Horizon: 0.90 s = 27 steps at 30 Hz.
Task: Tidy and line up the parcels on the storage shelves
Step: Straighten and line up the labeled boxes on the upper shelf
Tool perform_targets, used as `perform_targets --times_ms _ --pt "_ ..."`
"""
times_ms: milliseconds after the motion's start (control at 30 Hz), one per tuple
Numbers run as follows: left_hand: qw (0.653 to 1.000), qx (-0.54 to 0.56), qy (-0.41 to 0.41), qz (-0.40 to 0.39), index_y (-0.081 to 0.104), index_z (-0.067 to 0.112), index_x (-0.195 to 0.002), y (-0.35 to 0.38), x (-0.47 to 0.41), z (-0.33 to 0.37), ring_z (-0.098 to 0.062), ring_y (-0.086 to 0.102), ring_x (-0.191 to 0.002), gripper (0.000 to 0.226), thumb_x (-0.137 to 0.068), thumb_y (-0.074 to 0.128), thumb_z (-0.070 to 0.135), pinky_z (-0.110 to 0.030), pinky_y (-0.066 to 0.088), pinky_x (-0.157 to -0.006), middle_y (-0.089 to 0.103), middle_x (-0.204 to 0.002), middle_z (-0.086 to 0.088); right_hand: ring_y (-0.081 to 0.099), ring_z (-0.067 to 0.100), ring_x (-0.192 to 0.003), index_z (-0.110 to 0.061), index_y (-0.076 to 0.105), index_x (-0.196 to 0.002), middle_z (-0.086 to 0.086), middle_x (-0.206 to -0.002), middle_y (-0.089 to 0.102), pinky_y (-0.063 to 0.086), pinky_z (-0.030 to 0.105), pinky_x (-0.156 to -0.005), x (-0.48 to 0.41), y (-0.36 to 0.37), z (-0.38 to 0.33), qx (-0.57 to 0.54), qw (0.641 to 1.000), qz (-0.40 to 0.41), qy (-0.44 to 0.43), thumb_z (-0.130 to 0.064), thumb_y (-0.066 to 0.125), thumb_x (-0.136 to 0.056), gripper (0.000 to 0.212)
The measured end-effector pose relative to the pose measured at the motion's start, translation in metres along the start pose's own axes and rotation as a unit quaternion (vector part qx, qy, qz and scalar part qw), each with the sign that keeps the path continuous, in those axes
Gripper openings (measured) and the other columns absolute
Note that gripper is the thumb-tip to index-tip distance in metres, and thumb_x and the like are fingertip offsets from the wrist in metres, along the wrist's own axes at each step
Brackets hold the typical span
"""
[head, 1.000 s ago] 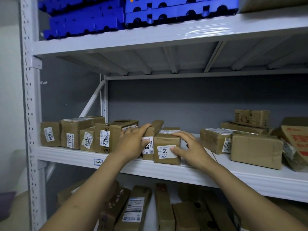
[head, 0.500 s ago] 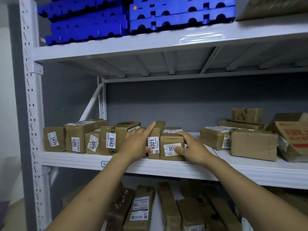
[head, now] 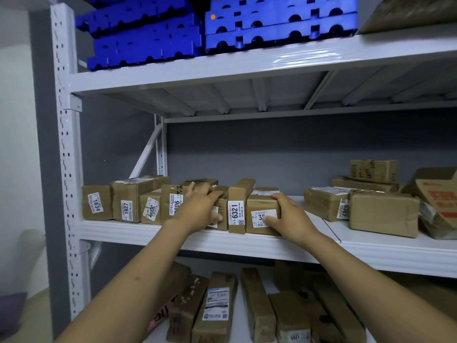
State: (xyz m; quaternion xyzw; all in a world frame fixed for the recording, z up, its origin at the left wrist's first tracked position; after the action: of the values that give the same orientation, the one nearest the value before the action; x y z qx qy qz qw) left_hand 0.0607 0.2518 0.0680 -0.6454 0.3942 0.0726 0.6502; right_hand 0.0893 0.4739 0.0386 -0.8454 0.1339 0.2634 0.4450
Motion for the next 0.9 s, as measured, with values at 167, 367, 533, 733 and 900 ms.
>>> perform_targets --times_ms 167,367,533,733,900 --pt "0.996 -0.073 -0.048 0.020 0.037 0.032 -0.146 0.003 0.000 -0.011 -0.032 0.002 -0.147 0.071 -0.086 0.042 0.071 -0.051 -0.013 -0.115 0.017 -0.157 -0.011 0.048 0.019 -0.125 -0.025 0.035 -0.142 0.000 -0.145 0.043 0.044 0.034 -0.103 0.000 0.000 0.001 0.009 1.000 0.005 -0.007 -0.039 0.069 -0.086 0.067" --pt "0.996 -0.029 -0.078 -0.017 0.041 0.037 -0.142 0.006 -0.004 -0.027 -0.029 0.025 -0.136 0.072 -0.080 0.049 0.074 -0.050 0.010 -0.117 0.036 -0.143 -0.009 0.045 0.020 -0.126 -0.026 0.035 -0.141 0.001 -0.147 0.040 0.042 0.035 -0.104 -0.002 0.002 -0.001 0.022 0.999 0.021 -0.019 -0.037 0.066 -0.086 0.064" --pt "0.997 -0.012 -0.074 0.016 0.054 0.038 -0.132 -0.011 -0.005 -0.027 -0.022 0.034 -0.126 0.054 -0.085 0.053 0.065 -0.038 0.028 -0.104 0.044 -0.135 -0.002 0.044 0.021 -0.128 -0.026 0.035 -0.141 0.001 -0.149 0.038 0.042 0.037 -0.105 -0.002 0.002 0.004 0.027 0.999 0.027 -0.012 -0.037 0.066 -0.086 0.064" --pt "0.996 -0.039 -0.085 -0.011 0.047 0.042 -0.136 -0.005 -0.005 -0.030 -0.027 0.028 -0.131 0.051 -0.091 0.040 0.065 -0.042 0.023 -0.105 0.038 -0.145 -0.004 0.046 0.020 -0.126 -0.024 0.037 -0.140 -0.001 -0.147 0.040 0.042 0.035 -0.100 -0.002 0.003 0.000 0.038 0.999 0.030 -0.023 -0.036 0.064 -0.087 0.061" --pt "0.992 -0.025 -0.116 -0.041 0.045 0.037 -0.136 0.001 0.000 -0.027 -0.032 0.020 -0.138 0.050 -0.093 0.039 0.062 -0.054 0.013 -0.113 0.030 -0.151 -0.006 0.044 0.023 -0.129 -0.023 0.032 -0.143 0.001 -0.151 0.034 0.042 0.037 -0.103 -0.003 0.004 -0.005 0.066 0.998 -0.004 -0.015 -0.038 0.062 -0.088 0.064"
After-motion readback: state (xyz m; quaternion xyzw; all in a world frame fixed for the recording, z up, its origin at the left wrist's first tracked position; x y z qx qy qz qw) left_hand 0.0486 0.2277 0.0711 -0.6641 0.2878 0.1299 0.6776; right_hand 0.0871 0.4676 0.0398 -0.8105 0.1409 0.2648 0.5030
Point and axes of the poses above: each hand's wrist, its own x-axis away from the middle knuckle, its own y-axis out of the palm, z = x × y, the point moved 5 cm from there along -x, towards the middle knuckle
